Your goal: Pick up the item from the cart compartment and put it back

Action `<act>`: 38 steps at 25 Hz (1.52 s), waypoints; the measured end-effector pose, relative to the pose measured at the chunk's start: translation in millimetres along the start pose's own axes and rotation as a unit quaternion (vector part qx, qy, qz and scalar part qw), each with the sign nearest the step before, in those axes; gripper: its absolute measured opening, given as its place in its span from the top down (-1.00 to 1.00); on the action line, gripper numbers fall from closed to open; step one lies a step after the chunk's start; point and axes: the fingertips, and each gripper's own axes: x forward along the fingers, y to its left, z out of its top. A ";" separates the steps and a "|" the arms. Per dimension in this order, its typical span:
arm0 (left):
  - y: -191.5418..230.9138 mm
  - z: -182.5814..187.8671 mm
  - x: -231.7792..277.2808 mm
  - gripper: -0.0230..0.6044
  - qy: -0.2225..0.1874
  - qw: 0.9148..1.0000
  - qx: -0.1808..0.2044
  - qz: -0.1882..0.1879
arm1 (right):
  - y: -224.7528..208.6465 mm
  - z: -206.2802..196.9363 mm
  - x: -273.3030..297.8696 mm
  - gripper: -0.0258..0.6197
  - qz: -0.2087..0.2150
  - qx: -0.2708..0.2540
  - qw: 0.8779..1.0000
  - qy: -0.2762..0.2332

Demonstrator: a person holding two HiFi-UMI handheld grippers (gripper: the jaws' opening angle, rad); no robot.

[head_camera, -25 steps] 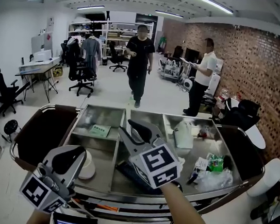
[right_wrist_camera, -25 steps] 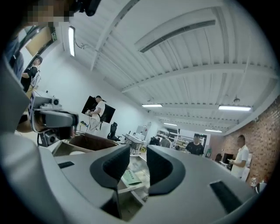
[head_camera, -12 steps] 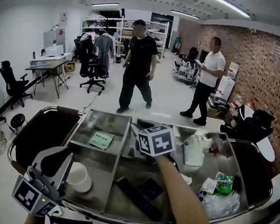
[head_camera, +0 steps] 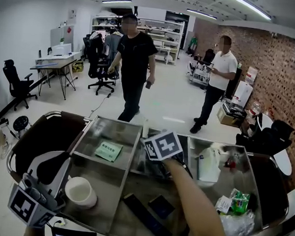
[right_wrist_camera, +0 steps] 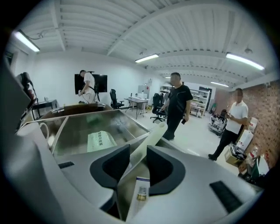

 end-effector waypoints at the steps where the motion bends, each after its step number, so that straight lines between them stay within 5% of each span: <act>1: 0.8 -0.2 1.4 0.82 -0.001 1.000 -0.001 0.000 | 1.4 -1.0 3.3 0.52 0.004 0.001 1.000 0.006; 23: 15.8 -1.7 0.9 0.82 -0.007 1.000 -0.002 0.014 | -5.1 -17.4 16.5 0.37 0.036 0.128 0.989 0.063; 38: 15.0 -3.9 -0.7 0.82 -0.001 1.000 -0.004 0.011 | -16.0 -17.8 10.7 0.61 -0.015 0.096 0.994 0.046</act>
